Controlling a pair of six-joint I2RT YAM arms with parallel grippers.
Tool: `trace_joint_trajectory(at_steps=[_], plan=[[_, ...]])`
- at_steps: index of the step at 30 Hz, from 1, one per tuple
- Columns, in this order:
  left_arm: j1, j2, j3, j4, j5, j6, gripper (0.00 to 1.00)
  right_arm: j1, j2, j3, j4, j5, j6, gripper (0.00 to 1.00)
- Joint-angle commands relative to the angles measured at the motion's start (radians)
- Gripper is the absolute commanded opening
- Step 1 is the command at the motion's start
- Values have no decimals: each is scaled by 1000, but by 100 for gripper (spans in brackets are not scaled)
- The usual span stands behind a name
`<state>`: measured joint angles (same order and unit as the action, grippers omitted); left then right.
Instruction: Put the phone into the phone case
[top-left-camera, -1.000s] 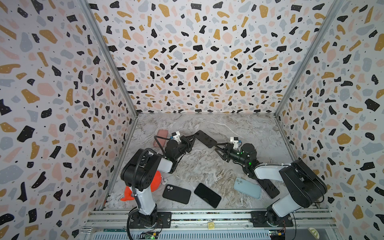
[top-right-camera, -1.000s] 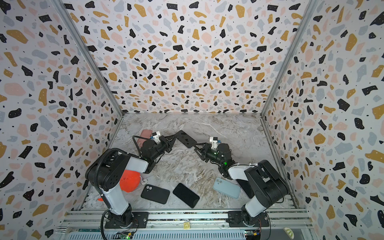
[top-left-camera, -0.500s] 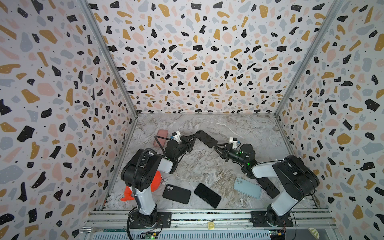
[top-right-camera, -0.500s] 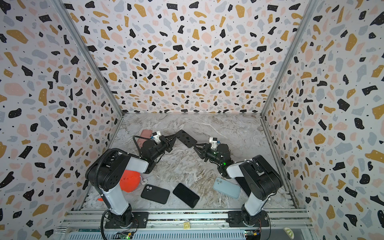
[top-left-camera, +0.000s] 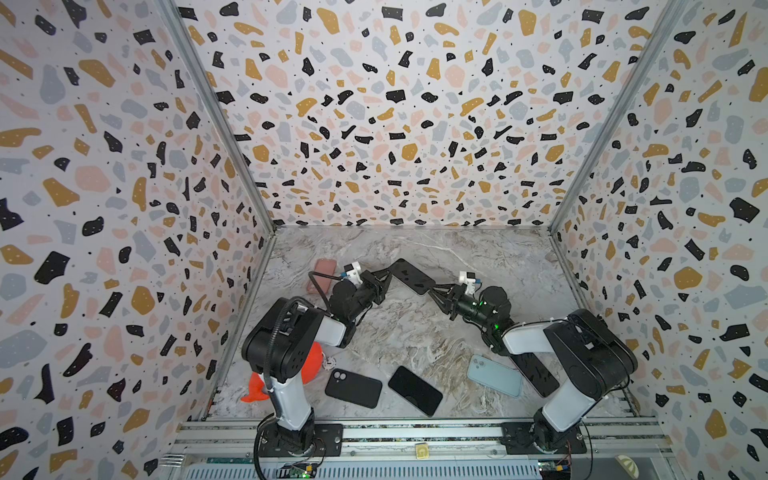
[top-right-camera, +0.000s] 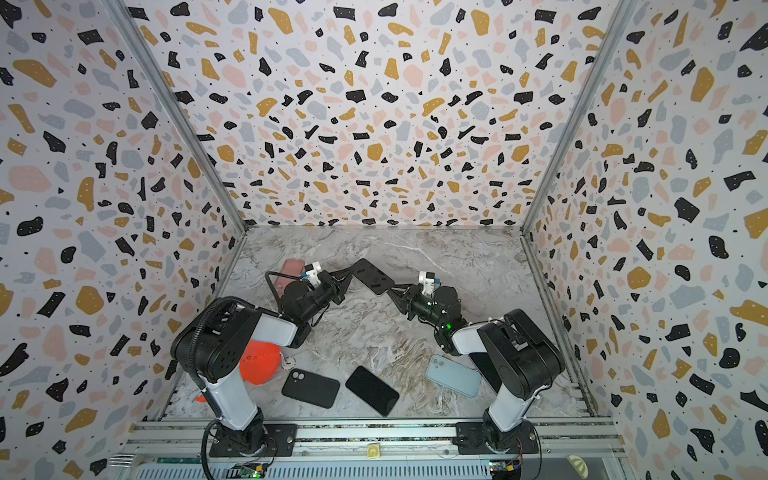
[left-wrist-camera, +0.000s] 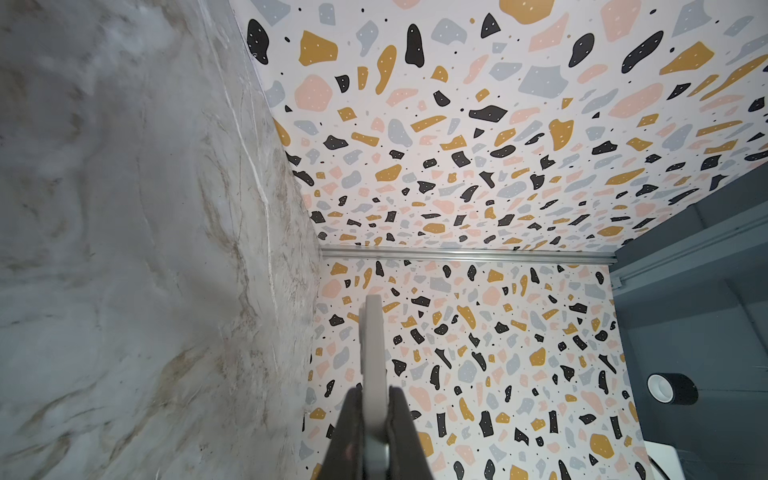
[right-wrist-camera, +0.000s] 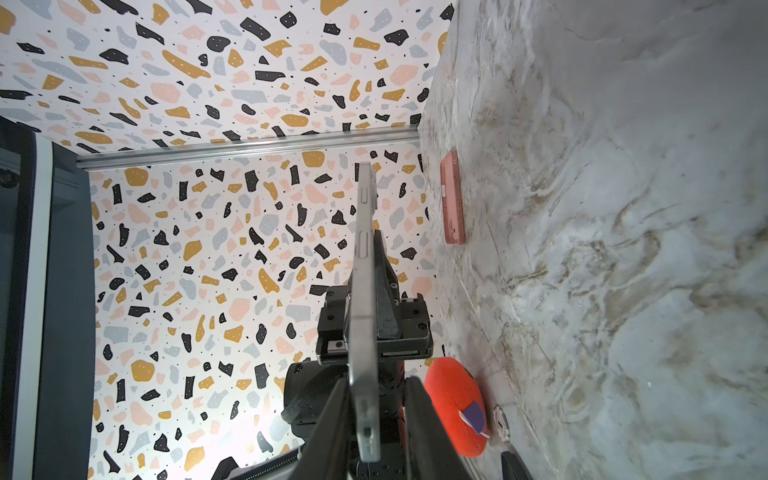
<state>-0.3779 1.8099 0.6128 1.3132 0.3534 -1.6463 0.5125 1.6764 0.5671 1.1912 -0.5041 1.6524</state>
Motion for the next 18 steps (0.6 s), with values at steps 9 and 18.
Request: trace_joint_trajectory(at_steps=[9, 18], plan=[[-7, -12, -12, 128, 2, -1, 0, 21, 20, 53, 56, 5, 9, 16], [-7, -34, -3, 83, 5, 32, 0, 21, -2, 45, 50, 12, 6, 7]])
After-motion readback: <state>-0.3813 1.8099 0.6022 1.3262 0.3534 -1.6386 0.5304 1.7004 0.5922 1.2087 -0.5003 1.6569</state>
